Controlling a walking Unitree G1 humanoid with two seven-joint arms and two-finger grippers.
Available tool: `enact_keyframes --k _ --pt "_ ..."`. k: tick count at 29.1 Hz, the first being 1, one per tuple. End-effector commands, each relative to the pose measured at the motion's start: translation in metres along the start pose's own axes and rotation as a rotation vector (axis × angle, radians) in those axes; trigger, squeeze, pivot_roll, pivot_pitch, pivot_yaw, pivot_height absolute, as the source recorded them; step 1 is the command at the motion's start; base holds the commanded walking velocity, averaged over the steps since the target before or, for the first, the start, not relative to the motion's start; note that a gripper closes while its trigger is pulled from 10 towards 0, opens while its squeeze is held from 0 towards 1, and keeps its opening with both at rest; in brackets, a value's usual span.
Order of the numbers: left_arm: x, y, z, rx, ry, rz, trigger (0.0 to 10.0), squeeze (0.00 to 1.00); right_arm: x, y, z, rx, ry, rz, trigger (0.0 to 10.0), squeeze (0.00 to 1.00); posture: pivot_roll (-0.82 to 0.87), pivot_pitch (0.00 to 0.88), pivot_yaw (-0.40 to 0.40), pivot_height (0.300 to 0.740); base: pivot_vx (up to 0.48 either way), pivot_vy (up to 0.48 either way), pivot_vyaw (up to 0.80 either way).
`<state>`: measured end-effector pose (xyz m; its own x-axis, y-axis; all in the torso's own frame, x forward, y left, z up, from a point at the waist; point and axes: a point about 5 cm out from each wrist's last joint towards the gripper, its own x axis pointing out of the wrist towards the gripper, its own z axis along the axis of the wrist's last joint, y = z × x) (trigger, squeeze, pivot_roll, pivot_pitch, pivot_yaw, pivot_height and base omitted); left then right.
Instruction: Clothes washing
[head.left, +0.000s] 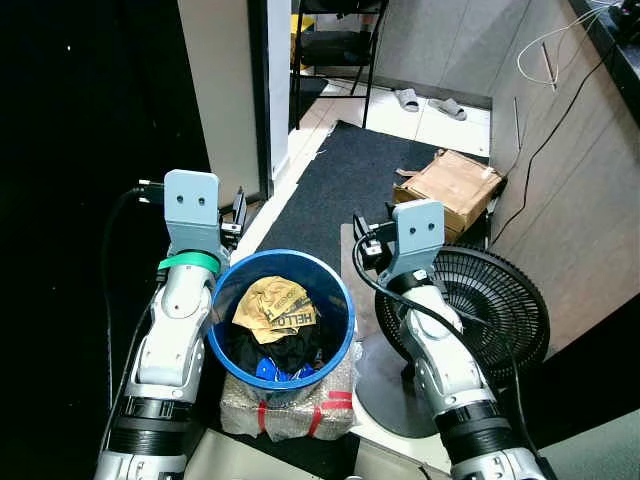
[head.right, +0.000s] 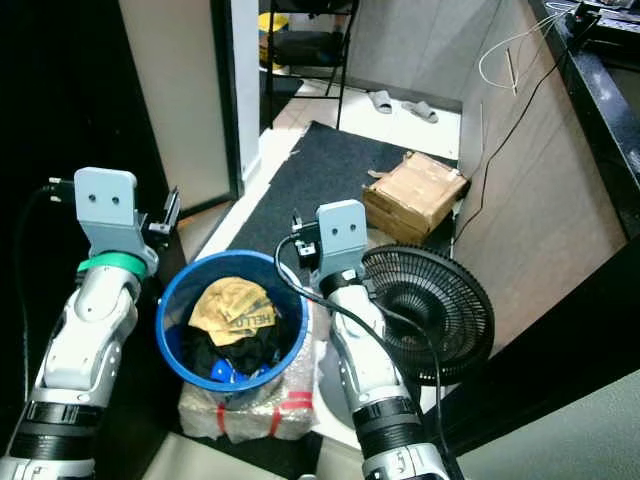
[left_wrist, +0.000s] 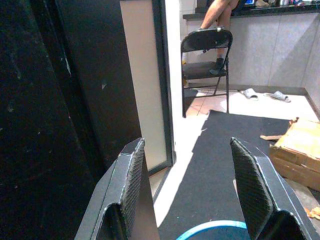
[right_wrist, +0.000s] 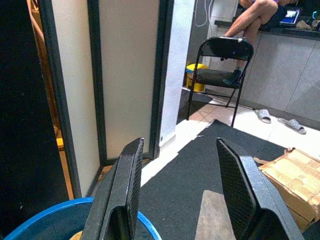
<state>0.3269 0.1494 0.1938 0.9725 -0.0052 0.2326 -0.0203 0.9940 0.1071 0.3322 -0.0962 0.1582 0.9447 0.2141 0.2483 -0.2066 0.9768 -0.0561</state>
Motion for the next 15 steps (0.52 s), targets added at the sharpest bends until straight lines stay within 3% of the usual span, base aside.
enact_keyframes --k 1,15 --pt "-0.0022 -0.0022 -0.0056 -0.008 0.024 -0.013 10.0 0.00 0.0008 0.0015 -0.0022 0.000 0.013 0.004 10.0 0.00 0.06 0.008 0.009 0.720 0.000 0.000 0.00" --pt "-0.0018 -0.0018 -0.0057 -0.006 0.024 -0.010 10.0 0.00 0.0015 0.0008 -0.0020 0.001 0.012 0.002 10.0 0.00 0.06 0.008 0.007 0.650 0.000 0.000 0.00"
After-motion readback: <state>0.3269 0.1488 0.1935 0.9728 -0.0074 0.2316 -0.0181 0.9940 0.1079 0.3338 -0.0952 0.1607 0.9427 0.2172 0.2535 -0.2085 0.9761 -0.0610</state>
